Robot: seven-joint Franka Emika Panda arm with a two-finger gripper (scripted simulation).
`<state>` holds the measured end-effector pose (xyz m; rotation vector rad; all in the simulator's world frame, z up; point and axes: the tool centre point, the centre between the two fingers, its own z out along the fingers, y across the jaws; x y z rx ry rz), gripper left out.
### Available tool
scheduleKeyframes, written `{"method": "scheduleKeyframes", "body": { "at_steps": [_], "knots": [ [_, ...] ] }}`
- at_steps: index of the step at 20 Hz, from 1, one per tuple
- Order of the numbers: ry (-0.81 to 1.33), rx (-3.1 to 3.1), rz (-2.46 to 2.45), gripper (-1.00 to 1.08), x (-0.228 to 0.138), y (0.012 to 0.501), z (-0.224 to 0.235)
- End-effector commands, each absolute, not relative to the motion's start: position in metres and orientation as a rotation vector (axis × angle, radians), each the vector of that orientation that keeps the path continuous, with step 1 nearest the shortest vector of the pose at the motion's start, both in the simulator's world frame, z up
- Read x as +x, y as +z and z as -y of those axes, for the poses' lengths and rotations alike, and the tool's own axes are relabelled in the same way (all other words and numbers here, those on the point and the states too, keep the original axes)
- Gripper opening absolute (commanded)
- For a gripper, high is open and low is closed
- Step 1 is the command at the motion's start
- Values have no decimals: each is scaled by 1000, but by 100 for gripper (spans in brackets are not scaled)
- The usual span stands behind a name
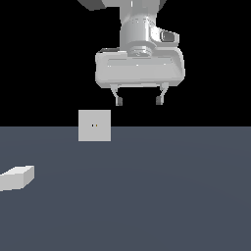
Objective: Plug the charger into the wall socket.
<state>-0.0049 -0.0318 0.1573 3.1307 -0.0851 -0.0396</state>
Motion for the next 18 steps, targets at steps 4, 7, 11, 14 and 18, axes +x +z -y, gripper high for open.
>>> {"method": "scheduleKeyframes", "body": {
  "at_steps": [4, 7, 11, 14, 18],
  "knots": [
    [-36, 3131, 81, 100, -5, 157, 30],
    [-25, 3133, 67, 100, -7, 154, 24],
    [1, 3137, 34, 100, -11, 149, 10],
    [29, 3140, -1, 100, -16, 143, -5],
    [78, 3144, -62, 100, -24, 132, -31]
  ]
}}
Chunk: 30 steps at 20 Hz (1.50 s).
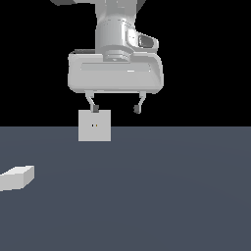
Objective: Plug the charger into the wall socket.
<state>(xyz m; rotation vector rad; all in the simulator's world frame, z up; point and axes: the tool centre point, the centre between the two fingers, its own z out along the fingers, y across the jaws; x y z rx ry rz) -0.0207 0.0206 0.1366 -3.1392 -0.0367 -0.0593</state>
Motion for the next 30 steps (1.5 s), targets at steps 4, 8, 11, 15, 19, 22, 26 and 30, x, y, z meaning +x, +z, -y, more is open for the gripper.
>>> {"method": "scheduleKeyframes", "body": {
  "at_steps": [4, 8, 11, 15, 19, 22, 26, 30],
  "knots": [
    [-138, -3124, 137, 100, -36, 119, -63],
    [-200, -3108, 215, 100, -48, 105, -96],
    [-244, -3095, 272, 100, -58, 94, -120],
    [-294, -3079, 334, 100, -69, 82, -145],
    [-331, -3066, 381, 100, -78, 72, -165],
    [-352, -3060, 406, 100, -82, 67, -175],
    [-368, -3056, 425, 100, -86, 62, -183],
    [-371, -3056, 428, 100, -86, 61, -184]
  ]
}}
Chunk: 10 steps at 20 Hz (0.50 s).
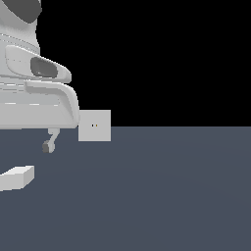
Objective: Plug the charger into the wall socket.
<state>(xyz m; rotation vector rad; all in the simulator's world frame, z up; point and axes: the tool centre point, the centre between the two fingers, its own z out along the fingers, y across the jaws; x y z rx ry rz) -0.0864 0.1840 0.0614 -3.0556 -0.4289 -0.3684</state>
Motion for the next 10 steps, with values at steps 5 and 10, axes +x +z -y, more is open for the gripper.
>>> {"method": "scheduleKeyframes", "body": {
  "at_steps": [5, 10],
  "knots": [
    [-369, -3057, 427, 100, -86, 61, -183],
    [-369, -3057, 427, 100, -86, 52, -183]
  ]
}}
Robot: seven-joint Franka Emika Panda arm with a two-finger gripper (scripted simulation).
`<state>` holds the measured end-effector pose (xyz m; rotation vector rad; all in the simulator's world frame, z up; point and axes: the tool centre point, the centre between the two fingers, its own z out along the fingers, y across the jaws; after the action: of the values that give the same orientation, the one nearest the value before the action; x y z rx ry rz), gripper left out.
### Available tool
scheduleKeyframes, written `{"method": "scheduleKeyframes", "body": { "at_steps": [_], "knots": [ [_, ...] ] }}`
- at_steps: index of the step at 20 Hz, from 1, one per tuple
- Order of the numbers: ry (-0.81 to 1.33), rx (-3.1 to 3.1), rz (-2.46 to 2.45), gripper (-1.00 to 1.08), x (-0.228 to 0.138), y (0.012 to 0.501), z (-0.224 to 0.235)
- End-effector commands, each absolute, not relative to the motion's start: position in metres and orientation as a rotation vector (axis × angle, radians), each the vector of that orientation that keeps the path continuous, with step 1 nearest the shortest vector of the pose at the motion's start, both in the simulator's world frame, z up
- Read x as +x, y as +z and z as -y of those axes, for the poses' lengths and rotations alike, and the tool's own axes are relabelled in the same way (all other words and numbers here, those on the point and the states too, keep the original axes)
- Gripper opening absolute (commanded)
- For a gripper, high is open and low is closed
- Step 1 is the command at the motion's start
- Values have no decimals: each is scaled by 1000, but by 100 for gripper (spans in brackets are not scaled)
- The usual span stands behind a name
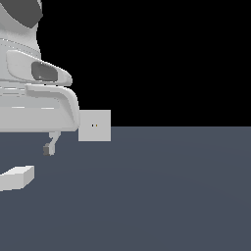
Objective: Plug the charger into the wall socket.
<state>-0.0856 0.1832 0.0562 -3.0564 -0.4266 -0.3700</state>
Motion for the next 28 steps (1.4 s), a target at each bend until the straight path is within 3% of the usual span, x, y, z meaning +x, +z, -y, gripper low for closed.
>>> {"method": "scheduleKeyframes", "body": {
  "at_steps": [1, 14, 15, 28],
  "knots": [
    [-369, -3057, 427, 100, -86, 49, -183],
    [-369, -3058, 426, 100, -86, 12, -183],
    [-369, -3058, 426, -100, -86, 12, -183],
    [-368, -3058, 423, -100, -84, 13, -181]
  ]
}}
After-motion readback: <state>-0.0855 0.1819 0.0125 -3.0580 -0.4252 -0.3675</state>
